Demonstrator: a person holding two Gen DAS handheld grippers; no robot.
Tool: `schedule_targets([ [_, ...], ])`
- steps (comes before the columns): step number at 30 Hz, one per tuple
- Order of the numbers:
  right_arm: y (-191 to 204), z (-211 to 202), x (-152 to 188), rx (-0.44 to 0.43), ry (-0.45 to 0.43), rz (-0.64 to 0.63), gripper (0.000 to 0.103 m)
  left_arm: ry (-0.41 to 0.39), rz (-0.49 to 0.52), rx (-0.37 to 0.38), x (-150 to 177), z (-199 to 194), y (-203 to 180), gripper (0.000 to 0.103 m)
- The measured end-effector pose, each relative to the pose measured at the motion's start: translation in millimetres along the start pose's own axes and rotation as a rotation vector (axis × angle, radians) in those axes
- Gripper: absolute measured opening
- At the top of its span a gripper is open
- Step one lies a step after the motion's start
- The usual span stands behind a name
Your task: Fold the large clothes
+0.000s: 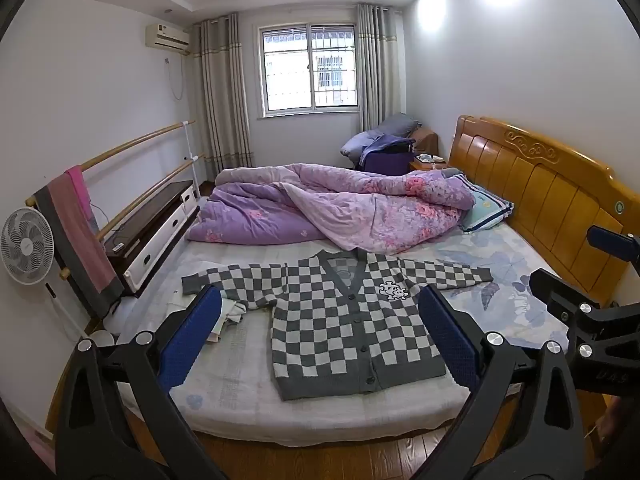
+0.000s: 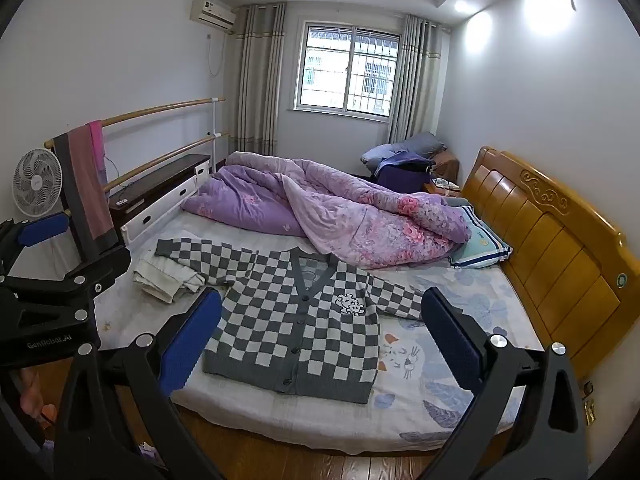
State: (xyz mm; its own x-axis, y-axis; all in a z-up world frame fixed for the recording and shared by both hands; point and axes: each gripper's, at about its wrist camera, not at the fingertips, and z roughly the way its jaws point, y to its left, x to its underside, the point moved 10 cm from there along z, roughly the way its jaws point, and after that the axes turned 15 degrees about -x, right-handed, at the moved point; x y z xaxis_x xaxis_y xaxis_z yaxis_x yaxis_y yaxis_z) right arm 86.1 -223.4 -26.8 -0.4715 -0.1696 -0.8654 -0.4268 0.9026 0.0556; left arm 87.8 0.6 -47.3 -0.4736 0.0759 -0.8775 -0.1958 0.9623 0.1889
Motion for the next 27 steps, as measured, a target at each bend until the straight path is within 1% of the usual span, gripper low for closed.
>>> schedule_targets([
  [27, -2.2, 4.5, 3.1, 0.001, 0.004, -0.004, 0.096, 0.006, -0.004, -0.003, 3.7, 2.6, -1.8, 0.098],
])
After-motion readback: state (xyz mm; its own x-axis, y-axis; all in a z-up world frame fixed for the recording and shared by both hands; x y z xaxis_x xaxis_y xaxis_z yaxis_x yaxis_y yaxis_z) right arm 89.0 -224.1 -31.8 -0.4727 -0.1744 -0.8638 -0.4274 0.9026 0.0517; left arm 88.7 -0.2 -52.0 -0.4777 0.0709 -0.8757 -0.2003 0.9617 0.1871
